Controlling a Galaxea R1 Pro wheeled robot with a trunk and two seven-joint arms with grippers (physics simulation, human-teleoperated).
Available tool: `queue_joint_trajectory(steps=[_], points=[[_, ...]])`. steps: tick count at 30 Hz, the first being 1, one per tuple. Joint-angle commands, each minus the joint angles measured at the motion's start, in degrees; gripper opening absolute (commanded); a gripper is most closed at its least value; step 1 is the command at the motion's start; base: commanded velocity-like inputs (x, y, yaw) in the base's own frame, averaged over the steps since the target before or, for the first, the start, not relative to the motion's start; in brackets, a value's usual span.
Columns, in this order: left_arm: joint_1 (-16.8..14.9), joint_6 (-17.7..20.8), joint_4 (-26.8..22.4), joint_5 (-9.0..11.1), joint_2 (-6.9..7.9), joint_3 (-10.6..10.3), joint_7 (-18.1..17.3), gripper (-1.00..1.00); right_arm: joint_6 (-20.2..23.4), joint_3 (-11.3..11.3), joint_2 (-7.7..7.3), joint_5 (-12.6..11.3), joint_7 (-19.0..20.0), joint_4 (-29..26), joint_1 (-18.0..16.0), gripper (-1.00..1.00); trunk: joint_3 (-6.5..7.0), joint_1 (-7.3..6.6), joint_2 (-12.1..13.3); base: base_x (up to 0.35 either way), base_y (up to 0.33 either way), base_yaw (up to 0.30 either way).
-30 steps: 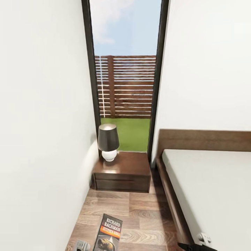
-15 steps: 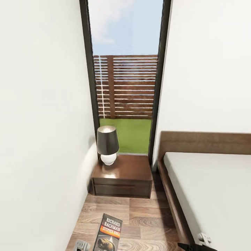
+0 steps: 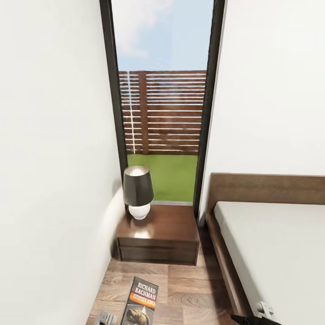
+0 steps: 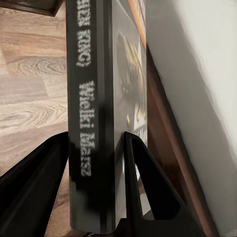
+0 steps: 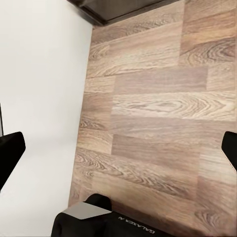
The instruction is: In the bedroom, move the book from the bed onto either nightstand, and place the two sandals side by side next to the bed.
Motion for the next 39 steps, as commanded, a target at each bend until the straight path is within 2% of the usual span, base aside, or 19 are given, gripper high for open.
queue_joint_trajectory(steps=[1,39], points=[[0.0,0.4,0.0,0.3,-0.01,0.2,-0.3,-1.0,0.5,0.4,-0.02,-0.6,0.1,0.0,0.0,1.0,-0.07,0.03,0.0,0.312,0.0,0.0],[0.0,0.4,0.0,0.3,-0.01,0.1,-0.2,-1.0,0.5,0.4,-0.02,-0.6,0.2,0.0,0.0,1.0,-0.07,0.03,0.0,0.308,-0.016,0.0]])
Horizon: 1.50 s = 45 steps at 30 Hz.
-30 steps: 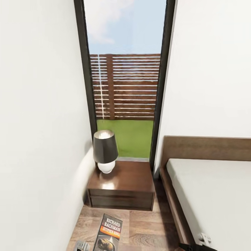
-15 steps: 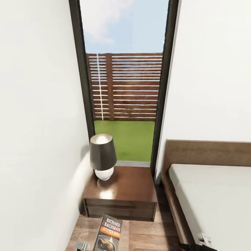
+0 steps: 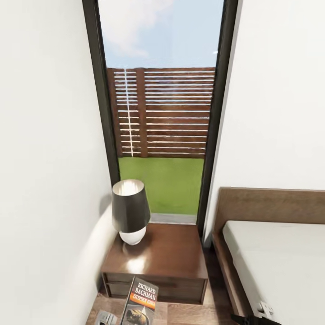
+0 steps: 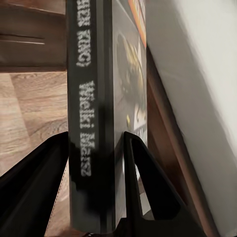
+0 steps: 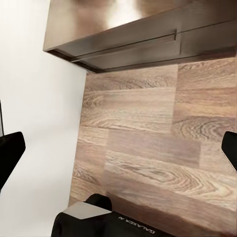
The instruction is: In the bedroom, move the book from the bed onto either nightstand, and place the two sandals side by side next to the bed.
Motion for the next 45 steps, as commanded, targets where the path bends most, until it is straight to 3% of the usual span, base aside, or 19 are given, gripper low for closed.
queue_joint_trajectory(steps=[1,22,45], points=[[0.0,0.4,0.0,0.4,-0.01,0.2,-0.3,-1.0,0.5,0.3,-0.02,-0.6,0.2,0.0,0.0,1.0,-0.07,0.04,0.0,0.324,0.0,0.0],[-0.1,0.4,0.1,0.4,-0.01,0.2,-0.2,-1.0,0.5,0.3,-0.02,-0.6,0.2,-0.1,0.0,1.0,-0.07,0.04,0.0,0.309,0.0,0.0],[0.0,0.4,0.1,0.4,-0.01,0.2,-0.2,-1.0,0.5,0.3,-0.02,-0.6,0.2,-0.1,0.0,1.0,-0.07,0.04,0.0,0.215,-0.028,0.0]])
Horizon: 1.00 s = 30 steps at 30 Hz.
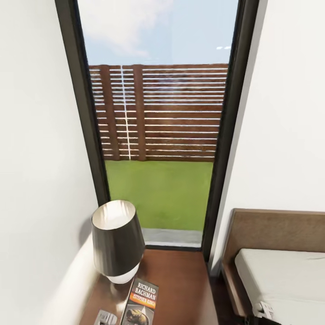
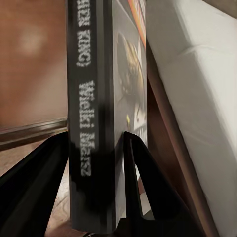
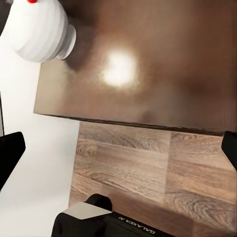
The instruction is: In the bedroom, move the book from the bed onto either nightstand, and place the two sandals side by side next to the bed.
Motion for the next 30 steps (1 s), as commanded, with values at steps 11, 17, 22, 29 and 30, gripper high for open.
queue_joint_trajectory(steps=[11,17,22,29,30], points=[[0.0,0.4,0.0,0.3,-0.01,0.1,-0.3,-1.0,0.5,0.4,-0.02,-0.6,0.3,-0.1,0.0,1.0,-0.07,0.03,0.0,0.08,-0.019,-0.011],[-0.1,0.4,0.0,0.3,-0.01,0.2,-0.3,-1.0,0.5,0.4,-0.02,-0.6,0.3,-0.1,0.0,1.0,-0.07,0.03,0.0,0.001,0.0,-0.233],[-0.1,0.4,0.0,0.3,-0.01,0.2,-0.3,-1.0,0.5,0.4,-0.02,-0.6,0.3,-0.1,0.0,1.0,-0.07,0.03,0.0,0.0,0.0,-0.293],[0.0,0.5,0.0,0.3,-0.01,0.2,-0.4,-1.0,0.5,0.4,-0.02,-0.6,0.2,-0.1,0.0,1.0,-0.07,0.03,0.0,0.218,0.0,-0.098],[0.0,0.4,0.0,0.3,-0.01,0.2,-0.4,-1.0,0.5,0.4,-0.02,-0.6,0.2,-0.1,0.0,1.0,-0.07,0.03,0.0,0.184,0.0,-0.007]])
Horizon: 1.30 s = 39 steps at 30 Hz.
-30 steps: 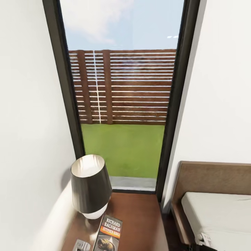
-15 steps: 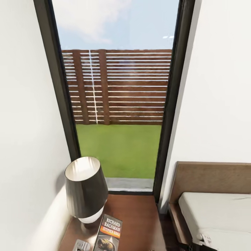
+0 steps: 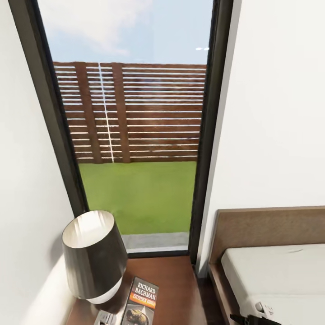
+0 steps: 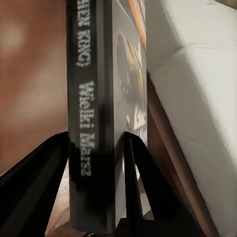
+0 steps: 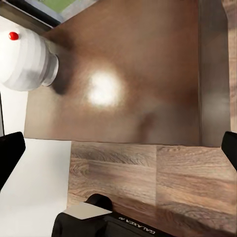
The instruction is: In the bedroom, move the book from the bed onto either nightstand, and place the two sandals side by side next to the bed.
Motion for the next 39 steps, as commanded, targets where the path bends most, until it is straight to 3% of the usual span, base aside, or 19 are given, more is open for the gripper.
queue_joint_trajectory(steps=[1,39], points=[[0.0,0.4,0.0,0.3,-0.01,0.1,-0.3,-1.0,0.5,0.3,-0.02,-0.6,0.2,0.0,0.0,1.0,-0.07,0.02,0.0,0.154,0.0,-0.006],[-0.1,0.6,0.0,0.7,0.1,0.4,-0.7,-1.0,0.6,0.3,-0.02,-0.6,0.1,0.0,0.0,1.0,-0.07,0.02,0.0,0.036,0.0,0.0]])
